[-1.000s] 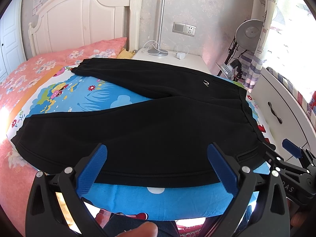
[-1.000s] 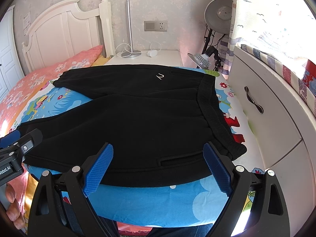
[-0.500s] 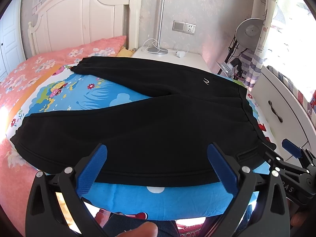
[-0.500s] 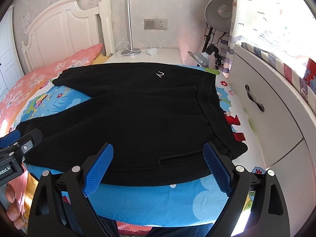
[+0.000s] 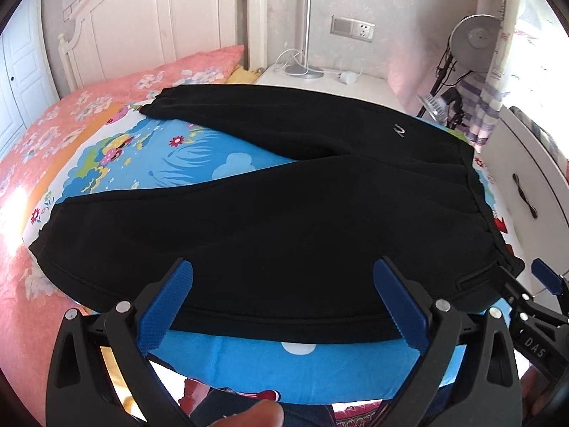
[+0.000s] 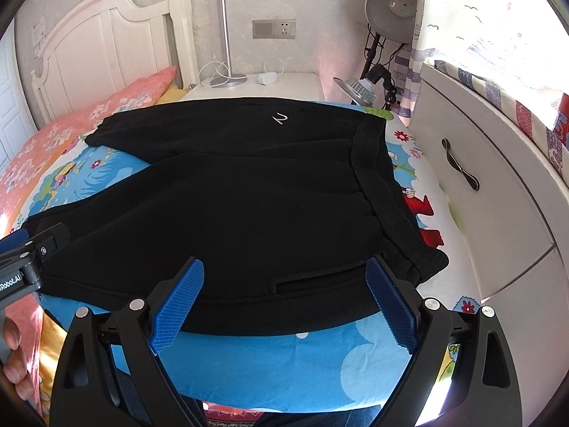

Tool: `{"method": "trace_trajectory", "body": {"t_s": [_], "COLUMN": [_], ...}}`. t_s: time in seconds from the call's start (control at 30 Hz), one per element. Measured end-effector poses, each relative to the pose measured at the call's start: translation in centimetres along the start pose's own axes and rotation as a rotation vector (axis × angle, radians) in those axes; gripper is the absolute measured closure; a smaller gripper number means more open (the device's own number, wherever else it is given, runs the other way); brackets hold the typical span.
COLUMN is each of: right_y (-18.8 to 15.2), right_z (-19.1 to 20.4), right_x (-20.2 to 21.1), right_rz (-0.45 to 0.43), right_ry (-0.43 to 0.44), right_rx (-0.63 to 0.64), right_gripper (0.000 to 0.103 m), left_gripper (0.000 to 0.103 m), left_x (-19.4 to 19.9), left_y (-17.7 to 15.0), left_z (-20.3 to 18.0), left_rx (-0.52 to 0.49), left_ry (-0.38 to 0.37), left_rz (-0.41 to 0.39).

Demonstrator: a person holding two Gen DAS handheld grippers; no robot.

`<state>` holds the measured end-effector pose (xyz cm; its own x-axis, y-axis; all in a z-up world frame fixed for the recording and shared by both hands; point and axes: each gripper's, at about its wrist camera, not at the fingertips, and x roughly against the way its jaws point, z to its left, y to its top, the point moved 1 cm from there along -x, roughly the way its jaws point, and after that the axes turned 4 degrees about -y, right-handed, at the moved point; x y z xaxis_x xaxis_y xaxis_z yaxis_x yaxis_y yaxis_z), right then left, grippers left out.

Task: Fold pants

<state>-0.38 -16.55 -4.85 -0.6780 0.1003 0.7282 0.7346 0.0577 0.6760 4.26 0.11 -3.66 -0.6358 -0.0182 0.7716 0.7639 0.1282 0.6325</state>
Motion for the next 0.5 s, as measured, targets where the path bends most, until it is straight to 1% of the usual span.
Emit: {"method": "trace_trajectory", "body": {"t_s": [0.13, 0.2, 0.3, 0.33, 0.43, 0.5], "right_y": [1.9, 2.9, 4.7, 5.5, 8.3, 10.5], "right_z": [-1.1, -1.7, -2.5, -2.8, -4.4, -5.7], "right_x": [-1.7, -2.6, -4.7, -5.3, -8.3, -10.6], "right_rz": [0.009, -0.005, 0.034, 0.028, 0.066, 0.079], "right_ry": [-0.008, -0.004, 0.002, 0.0, -0.008, -0.032], "right_rx": [-0.018, -0.034, -0.035, -0.031, -0.052, -0.063], "right_gripper": [0.014, 0.014, 0.014, 0.014, 0.014, 0.012], "left_gripper": [0.002, 0.002, 0.002, 0.002, 0.002, 0.002], "left_x": [-1.1, -1.7, -2.8, -3.2, -4.7, -5.7], "left_y": [0.8, 1.4, 2.1, 2.4, 3.2, 3.8], "left_z": [0.2, 0.3, 0.5, 0.5, 0.7, 0.8], "left_rx": [-0.02, -0.026, -0.029, -0.028, -0.03, -0.032], "left_ry": [0.057, 0.076, 0.084, 0.084, 0.087, 0.097], "left_rz": [-0.004, -0.004, 0.006, 0.011, 0.033, 0.044]}}
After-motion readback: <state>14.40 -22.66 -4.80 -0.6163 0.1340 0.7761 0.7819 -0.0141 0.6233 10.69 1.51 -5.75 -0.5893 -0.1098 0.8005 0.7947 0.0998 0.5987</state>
